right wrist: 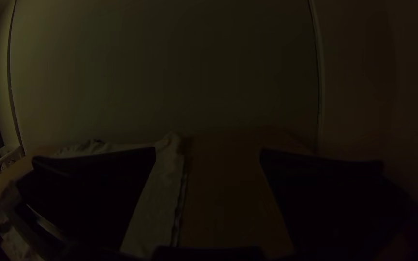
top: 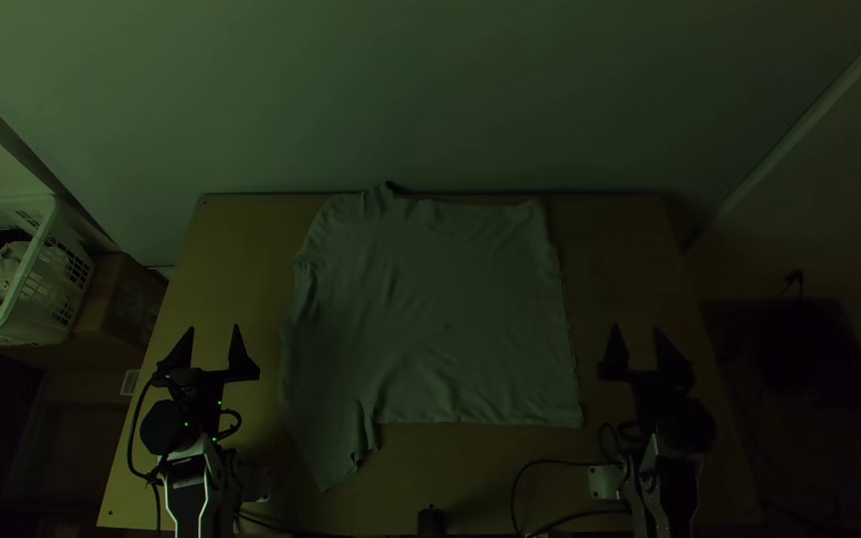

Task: Fold the t-shirt

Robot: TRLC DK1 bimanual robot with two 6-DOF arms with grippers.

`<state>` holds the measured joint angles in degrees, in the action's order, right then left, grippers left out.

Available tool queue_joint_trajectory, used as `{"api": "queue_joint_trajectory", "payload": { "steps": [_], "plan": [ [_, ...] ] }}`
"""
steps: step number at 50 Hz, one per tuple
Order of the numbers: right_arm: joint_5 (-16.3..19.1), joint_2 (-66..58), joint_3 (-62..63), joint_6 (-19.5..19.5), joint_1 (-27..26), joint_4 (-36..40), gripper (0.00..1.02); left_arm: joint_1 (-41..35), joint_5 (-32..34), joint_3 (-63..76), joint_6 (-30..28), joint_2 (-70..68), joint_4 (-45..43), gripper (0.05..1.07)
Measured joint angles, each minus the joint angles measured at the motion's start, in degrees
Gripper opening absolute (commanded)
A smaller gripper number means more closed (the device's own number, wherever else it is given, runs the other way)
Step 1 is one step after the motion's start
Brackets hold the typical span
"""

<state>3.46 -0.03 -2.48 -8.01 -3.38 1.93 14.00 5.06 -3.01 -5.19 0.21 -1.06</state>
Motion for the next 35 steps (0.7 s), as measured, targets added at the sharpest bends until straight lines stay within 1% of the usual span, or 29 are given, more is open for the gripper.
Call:
{"api": "queue_joint_trajectory", "payload": {
  "steps": [16, 35],
  "plan": [
    [0.0, 0.0, 0.0, -0.6, 1.0, 0.0, 0.99, 0.0, 0.0, 0.0, 0.4, 0.0, 0.0, 1.03],
    [0.0, 0.0, 0.0, -0.6, 1.0, 0.0, 0.99, 0.0, 0.0, 0.0, 0.5, 0.0, 0.0, 1.03]
  ]
}}
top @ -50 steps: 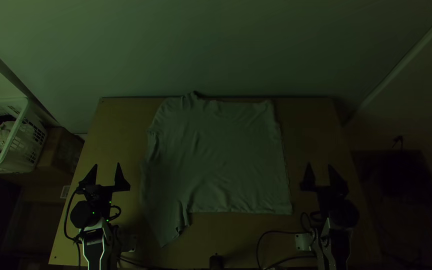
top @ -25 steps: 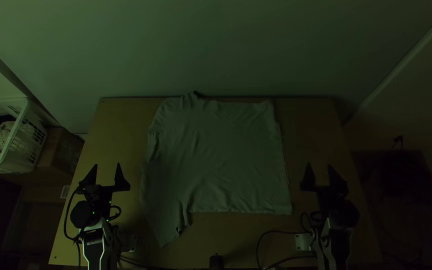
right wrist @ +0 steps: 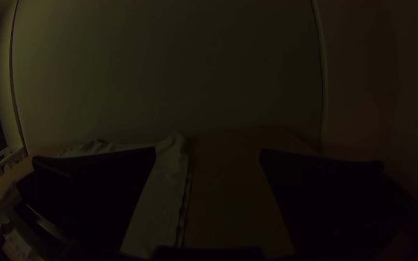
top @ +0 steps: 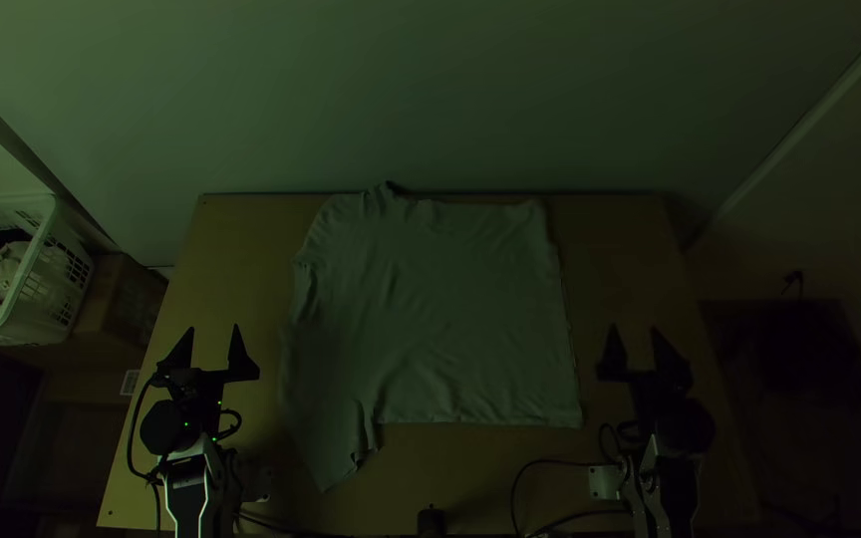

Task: Fold the t-shirt

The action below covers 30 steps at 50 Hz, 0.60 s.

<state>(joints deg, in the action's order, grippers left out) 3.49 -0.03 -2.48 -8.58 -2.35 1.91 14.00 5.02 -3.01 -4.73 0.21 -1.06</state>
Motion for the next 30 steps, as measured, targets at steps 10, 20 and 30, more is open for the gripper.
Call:
{"api": "queue_joint_trajectory", "payload": {
  "steps": [10, 20, 30],
  "plan": [
    [0.0, 0.0, 0.0, 0.0, -0.3, -0.2, 0.99, 0.0, -1.5, 0.1, 0.2, 0.0, 0.0, 1.03],
    [0.0, 0.0, -0.1, 0.0, -0.7, -0.2, 0.99, 0.0, -1.5, 0.1, 0.2, 0.0, -0.6, 1.03],
    [0.0, 0.0, -1.8, 0.0, -0.7, -0.2, 0.99, 0.0, -1.4, 0.2, 0.2, 0.0, -1.3, 1.03]
  ]
}}
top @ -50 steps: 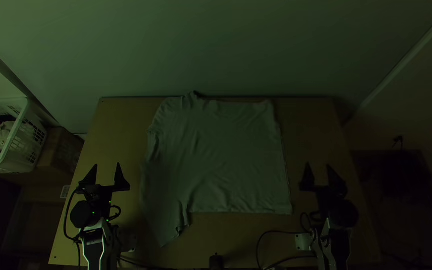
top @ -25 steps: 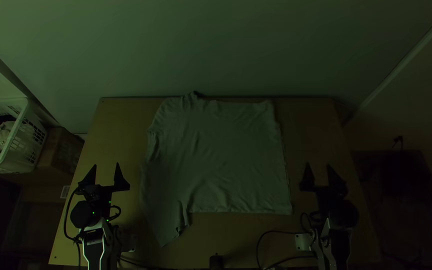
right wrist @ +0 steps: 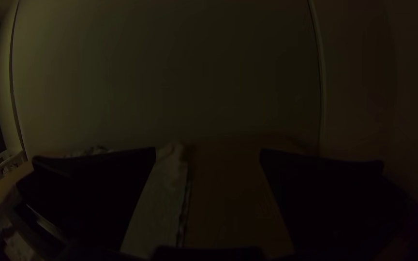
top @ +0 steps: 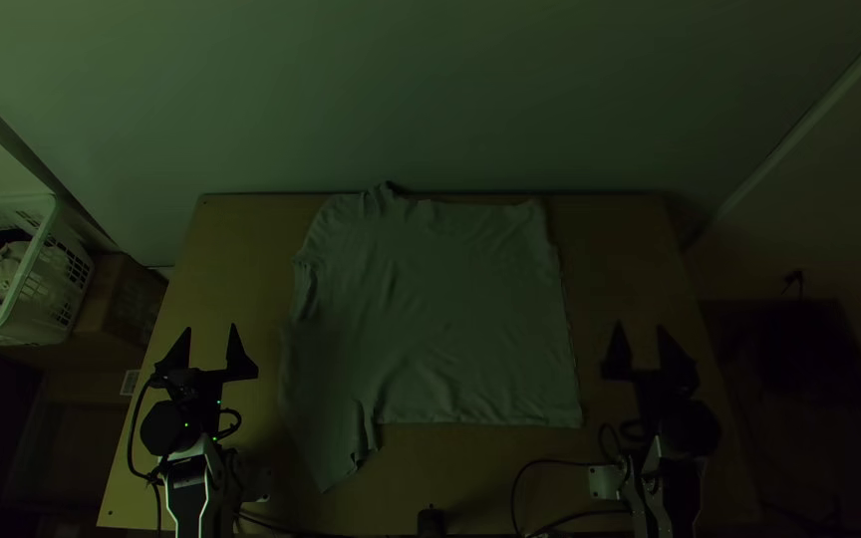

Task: Fold the t-shirt

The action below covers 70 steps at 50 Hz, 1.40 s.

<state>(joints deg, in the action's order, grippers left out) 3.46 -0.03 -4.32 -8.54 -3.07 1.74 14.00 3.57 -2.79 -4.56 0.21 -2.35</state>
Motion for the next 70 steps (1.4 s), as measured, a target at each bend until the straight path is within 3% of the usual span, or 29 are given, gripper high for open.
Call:
{"api": "queue_joint_trajectory", "payload": {
  "steps": [37, 57, 70],
  "plan": [
    [0.0, -5.6, -12.2, 1.7, 0.1, 0.0, 0.99, -2.3, 0.0, -8.1, 0.0, 3.2, -0.1, 1.03],
    [0.0, -22.0, -23.8, 2.9, 0.4, 0.0, 0.99, -3.2, 0.0, -24.4, 1.1, 21.6, 0.1, 1.03],
    [0.0, -32.7, -32.0, 3.1, 0.4, 0.0, 0.99, -5.7, 0.0, -38.5, 1.6, 35.6, 4.7, 1.03]
  ]
}}
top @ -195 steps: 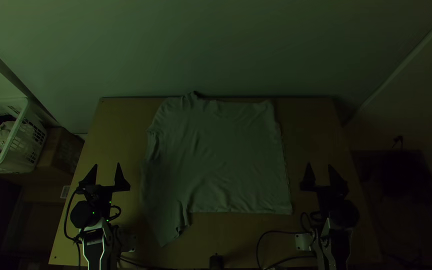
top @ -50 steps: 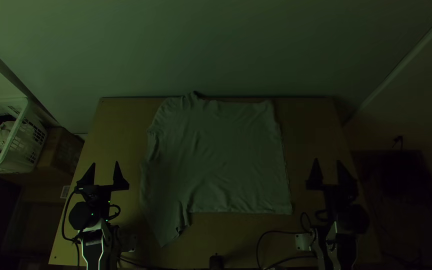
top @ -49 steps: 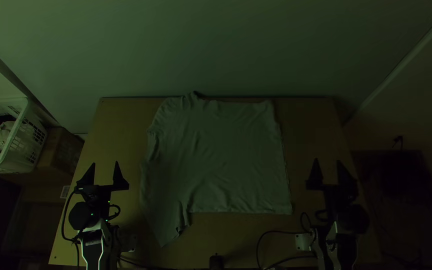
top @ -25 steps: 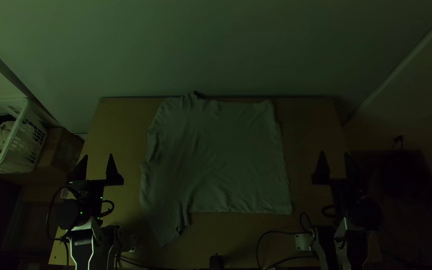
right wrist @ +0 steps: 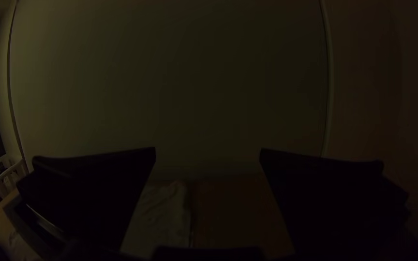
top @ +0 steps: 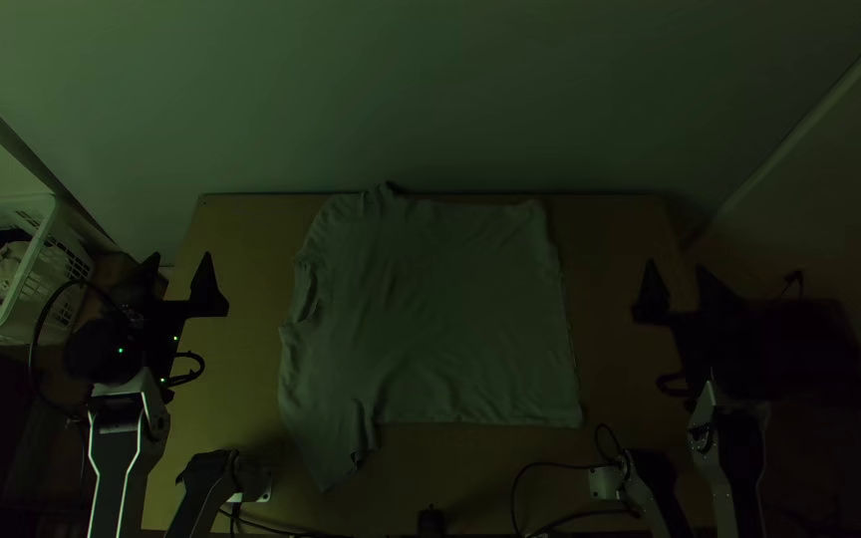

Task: Fold the t-shirt

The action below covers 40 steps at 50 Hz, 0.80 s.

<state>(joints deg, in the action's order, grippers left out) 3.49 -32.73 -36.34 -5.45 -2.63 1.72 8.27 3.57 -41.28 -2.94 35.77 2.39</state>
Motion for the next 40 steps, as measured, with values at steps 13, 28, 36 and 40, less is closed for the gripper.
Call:
{"api": "queue_joint_trajectory", "payload": {
  "steps": [13, 28, 36, 40],
  "plan": [
    [0.0, -11.7, -9.8, 0.9, 0.0, 0.0, 0.99, -3.4, 0.0, -9.2, 1.9, 11.4, 2.7, 1.03],
    [0.0, -25.8, -23.6, 1.0, 0.2, 3.7, 0.99, -5.1, 0.5, -20.0, 3.6, 24.0, 5.6, 1.03],
    [0.0, -32.9, -30.2, 1.0, 0.8, 5.7, 0.99, -5.6, 1.6, -26.1, 4.4, 30.7, 7.0, 1.03],
    [0.0, -36.0, -32.8, -0.2, 1.1, 6.3, 0.99, -6.3, 1.7, -28.7, 4.5, 34.0, 7.5, 1.03]
  ]
}}
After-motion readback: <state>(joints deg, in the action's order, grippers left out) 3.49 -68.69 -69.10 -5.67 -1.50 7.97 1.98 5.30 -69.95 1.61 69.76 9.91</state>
